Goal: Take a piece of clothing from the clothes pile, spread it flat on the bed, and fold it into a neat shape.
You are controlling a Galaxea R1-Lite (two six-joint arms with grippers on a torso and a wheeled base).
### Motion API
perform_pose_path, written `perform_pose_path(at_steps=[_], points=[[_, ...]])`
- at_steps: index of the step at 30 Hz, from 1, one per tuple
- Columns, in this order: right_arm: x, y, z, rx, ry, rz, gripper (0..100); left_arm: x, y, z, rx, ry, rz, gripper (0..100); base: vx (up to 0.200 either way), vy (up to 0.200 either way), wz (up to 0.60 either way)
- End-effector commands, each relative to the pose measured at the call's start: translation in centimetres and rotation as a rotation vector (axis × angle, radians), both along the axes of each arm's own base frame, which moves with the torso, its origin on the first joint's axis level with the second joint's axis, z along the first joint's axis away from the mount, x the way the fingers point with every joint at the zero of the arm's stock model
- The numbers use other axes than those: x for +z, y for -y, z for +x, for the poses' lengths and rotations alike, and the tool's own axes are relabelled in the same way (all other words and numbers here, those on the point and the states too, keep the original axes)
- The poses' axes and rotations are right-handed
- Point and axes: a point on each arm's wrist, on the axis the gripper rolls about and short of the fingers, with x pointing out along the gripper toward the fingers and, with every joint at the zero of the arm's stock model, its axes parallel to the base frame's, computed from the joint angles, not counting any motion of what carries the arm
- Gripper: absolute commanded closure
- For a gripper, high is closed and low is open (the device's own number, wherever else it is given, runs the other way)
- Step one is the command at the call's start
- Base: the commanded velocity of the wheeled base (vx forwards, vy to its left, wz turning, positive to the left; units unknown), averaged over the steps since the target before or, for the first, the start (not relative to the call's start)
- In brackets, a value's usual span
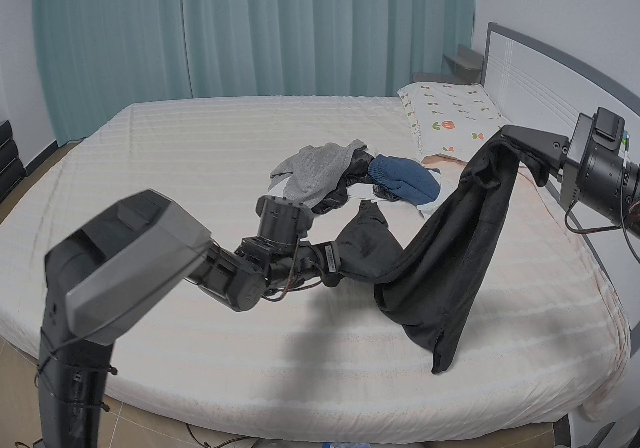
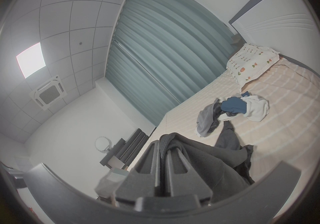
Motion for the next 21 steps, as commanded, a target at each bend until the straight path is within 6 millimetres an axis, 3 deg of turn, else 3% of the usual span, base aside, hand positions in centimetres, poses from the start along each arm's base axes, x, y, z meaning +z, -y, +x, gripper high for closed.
perform_pose_path(at_steps=[1, 6, 7, 9, 11, 12, 14, 17, 19, 21], points=[[-3.7, 0.8, 3.6, -0.038, -0.104, -0.093, 100, 10.7, -4.4, -5.0, 0.023, 0.004, -0.027, 100, 0.0, 0.0, 0.0], [-2.5, 0.4, 5.4, -0.048, -0.013, -0.069, 100, 16.0, -6.3, -7.8, 0.007, -0.029, -0.059, 100, 0.0, 0.0, 0.0], [-0.9, 0.4, 6.0, -0.067, 0.051, -0.05, 100, 18.1, -7.0, -8.6, 0.007, 0.003, -0.109, 100, 0.0, 0.0, 0.0], [-0.5, 0.5, 6.0, -0.074, 0.063, -0.046, 100, 18.4, -7.1, -8.8, 0.009, 0.01, -0.118, 100, 0.0, 0.0, 0.0], [3.0, 0.9, 6.8, -0.148, 0.168, -0.007, 100, 20.8, -8.2, -10.5, 0.027, 0.049, -0.18, 100, 0.0, 0.0, 0.0], [3.0, 0.9, 6.8, -0.148, 0.168, -0.007, 100, 20.8, -8.2, -10.5, 0.027, 0.049, -0.18, 100, 0.0, 0.0, 0.0], [4.6, 0.9, 6.9, -0.188, 0.204, 0.01, 100, 22.9, -9.4, -12.8, 0.048, 0.07, -0.257, 100, 0.0, 0.0, 0.0], [4.0, 0.7, 7.0, -0.186, 0.18, 0.003, 100, 23.0, -10.2, -13.9, 0.061, 0.063, -0.283, 100, 0.0, 0.0, 0.0], [-0.2, 0.4, 7.6, -0.177, 0.043, -0.032, 100, 20.0, -10.3, -14.9, 0.057, -0.025, -0.251, 100, 0.0, 0.0, 0.0], [-2.0, 0.3, 7.8, -0.173, -0.014, -0.054, 100, 19.1, -10.2, -14.9, 0.061, -0.036, -0.257, 100, 0.0, 0.0, 0.0]])
